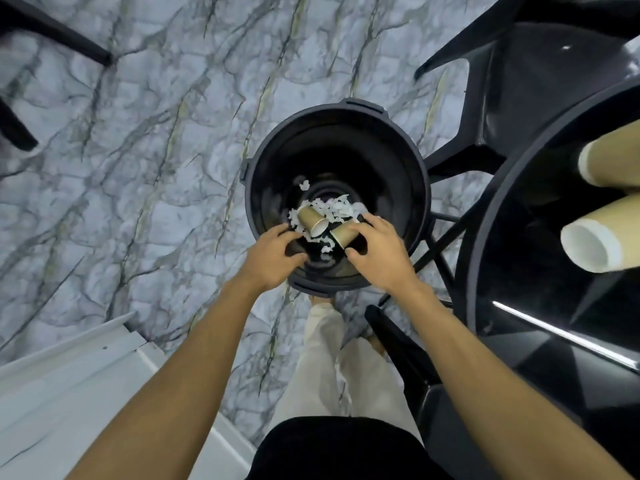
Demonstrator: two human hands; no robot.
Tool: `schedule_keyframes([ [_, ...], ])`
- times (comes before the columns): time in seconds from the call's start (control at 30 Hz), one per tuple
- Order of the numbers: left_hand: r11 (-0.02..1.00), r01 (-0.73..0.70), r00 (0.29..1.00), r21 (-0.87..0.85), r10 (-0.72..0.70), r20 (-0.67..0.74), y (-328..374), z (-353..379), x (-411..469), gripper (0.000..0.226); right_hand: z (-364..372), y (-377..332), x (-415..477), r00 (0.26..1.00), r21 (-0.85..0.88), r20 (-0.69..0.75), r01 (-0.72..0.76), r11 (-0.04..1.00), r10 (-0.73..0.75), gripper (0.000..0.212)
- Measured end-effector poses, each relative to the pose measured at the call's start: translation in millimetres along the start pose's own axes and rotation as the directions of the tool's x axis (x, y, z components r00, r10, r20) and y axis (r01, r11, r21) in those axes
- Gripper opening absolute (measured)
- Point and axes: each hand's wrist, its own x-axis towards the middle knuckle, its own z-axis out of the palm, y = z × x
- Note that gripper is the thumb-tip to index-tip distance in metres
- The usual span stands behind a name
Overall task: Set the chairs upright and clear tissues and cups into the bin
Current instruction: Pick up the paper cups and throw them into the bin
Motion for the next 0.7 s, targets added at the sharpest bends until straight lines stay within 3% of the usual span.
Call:
schedule_keyframes([
  [0.33, 0.987, -0.161, 0.980, 0.013, 0.161, -0.121, 52, -37, -58, 0.044, -51, -43, -61, 0.984, 0.084, -0.158, 0.095, 0.992, -0.081, 0.038],
  [0.7, 0.921, -0.372, 0.908, 0.119, 0.387, -0.158, 149, -19, -124, 0.040, -99, -4, -172, 0.929, 0.135, -0.367, 0.105, 0.985, -0.049, 0.034],
])
